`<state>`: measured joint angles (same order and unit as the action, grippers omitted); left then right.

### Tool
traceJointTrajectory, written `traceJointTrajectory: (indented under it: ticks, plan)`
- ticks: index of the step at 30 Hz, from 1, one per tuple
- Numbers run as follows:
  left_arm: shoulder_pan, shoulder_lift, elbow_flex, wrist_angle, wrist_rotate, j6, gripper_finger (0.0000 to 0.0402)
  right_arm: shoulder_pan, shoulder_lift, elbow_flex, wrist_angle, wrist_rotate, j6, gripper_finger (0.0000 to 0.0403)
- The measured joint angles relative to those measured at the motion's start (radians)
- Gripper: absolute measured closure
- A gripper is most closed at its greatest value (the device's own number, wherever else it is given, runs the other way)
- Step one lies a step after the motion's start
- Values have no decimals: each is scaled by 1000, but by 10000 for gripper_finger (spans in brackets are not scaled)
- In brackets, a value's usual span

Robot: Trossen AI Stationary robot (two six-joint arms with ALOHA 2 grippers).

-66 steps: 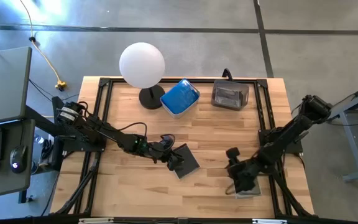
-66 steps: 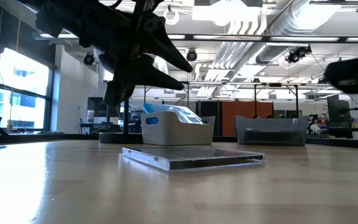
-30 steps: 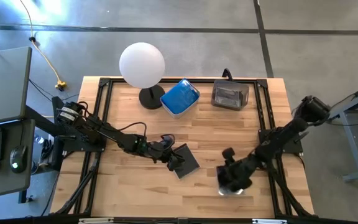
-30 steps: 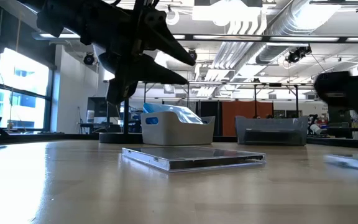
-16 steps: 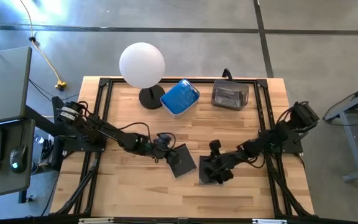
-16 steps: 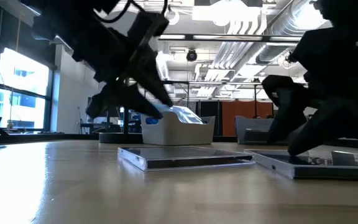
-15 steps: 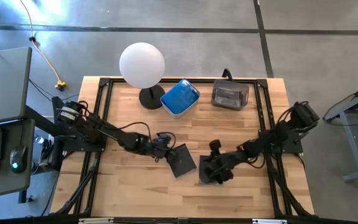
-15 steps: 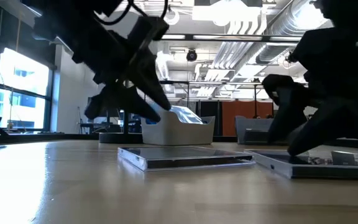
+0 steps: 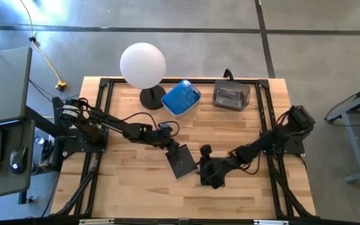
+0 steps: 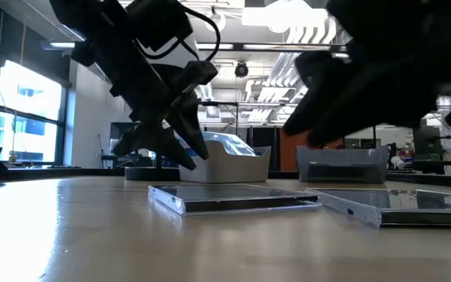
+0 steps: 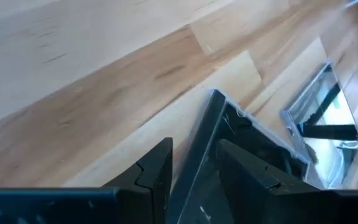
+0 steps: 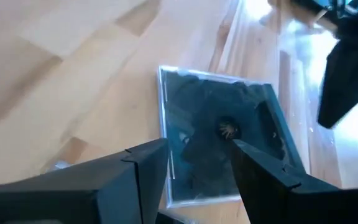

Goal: Pick & place jewel cases by type
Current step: Put the left black CD case into the black bin

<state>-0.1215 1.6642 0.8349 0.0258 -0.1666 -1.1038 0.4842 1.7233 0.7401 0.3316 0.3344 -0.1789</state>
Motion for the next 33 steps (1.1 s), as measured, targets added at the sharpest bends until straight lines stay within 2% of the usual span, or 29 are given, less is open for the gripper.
traceJointTrajectory:
  ticks: [3,9,13,18,21,26,33]
  plan:
    - [-3,0,0,0,3,0,278,-2,98,79,-54,40,-24,233]
    - [-3,16,0,-22,29,-27,278,4,266,293,-253,215,-63,233]
    - [-3,40,0,-27,29,-40,278,3,307,400,-402,176,-53,233]
    - [-3,51,3,-19,44,-45,278,1,311,458,-501,147,-8,233]
    - [-2,51,3,-15,48,-57,278,7,311,469,-521,154,-31,233]
    - [-3,52,3,-11,110,-95,278,-13,310,471,-556,131,21,233]
    - [-2,30,-1,48,69,-6,278,-18,308,472,-606,129,46,234]
